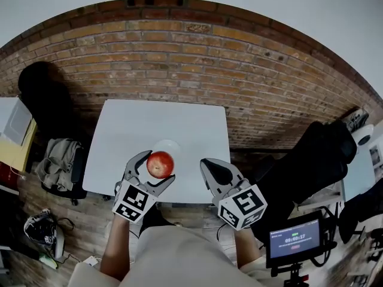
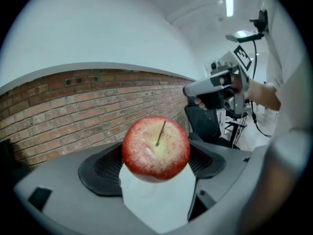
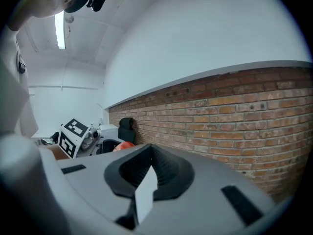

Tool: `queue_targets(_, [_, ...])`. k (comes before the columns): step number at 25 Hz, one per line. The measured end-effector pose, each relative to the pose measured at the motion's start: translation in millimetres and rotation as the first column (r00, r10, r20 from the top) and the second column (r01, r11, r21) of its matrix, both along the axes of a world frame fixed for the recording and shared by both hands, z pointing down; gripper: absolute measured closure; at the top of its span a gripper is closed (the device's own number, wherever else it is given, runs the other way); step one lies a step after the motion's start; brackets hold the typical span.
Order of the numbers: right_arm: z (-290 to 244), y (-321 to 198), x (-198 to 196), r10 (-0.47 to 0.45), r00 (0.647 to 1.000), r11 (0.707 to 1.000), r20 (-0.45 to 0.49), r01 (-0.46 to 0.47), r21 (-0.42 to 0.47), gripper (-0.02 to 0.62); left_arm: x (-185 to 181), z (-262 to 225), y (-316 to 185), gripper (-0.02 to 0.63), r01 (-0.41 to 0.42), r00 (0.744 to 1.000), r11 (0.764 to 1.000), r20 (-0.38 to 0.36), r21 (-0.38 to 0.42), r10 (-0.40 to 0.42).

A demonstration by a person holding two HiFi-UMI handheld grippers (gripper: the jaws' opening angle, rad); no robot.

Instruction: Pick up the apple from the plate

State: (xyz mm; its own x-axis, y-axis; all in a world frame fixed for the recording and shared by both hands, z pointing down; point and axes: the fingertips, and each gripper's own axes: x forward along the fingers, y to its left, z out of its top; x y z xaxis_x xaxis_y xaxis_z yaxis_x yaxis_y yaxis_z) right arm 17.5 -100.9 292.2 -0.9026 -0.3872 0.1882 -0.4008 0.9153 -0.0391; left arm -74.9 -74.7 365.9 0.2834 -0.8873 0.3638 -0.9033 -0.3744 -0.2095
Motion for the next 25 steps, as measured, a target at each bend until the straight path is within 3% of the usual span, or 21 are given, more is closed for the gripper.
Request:
queue_targets(8, [-22.6, 0.5, -5.0, -0.008, 1.0, 0.999, 0.028, 0.007, 0.041, 0.594, -9.8, -54.2, -0.5, 0.198, 0.046, 0.997, 0.987, -0.064, 0.156, -0.037])
queue_targets(25, [-37.0, 3.6, -23.1, -0.037, 0.998, 0.997, 0.054, 0.033, 0.072, 0.595, -4.5, -87.7, 7.8, 0.198, 0.022, 0.995, 0.958, -0.097, 0.284, 0.006])
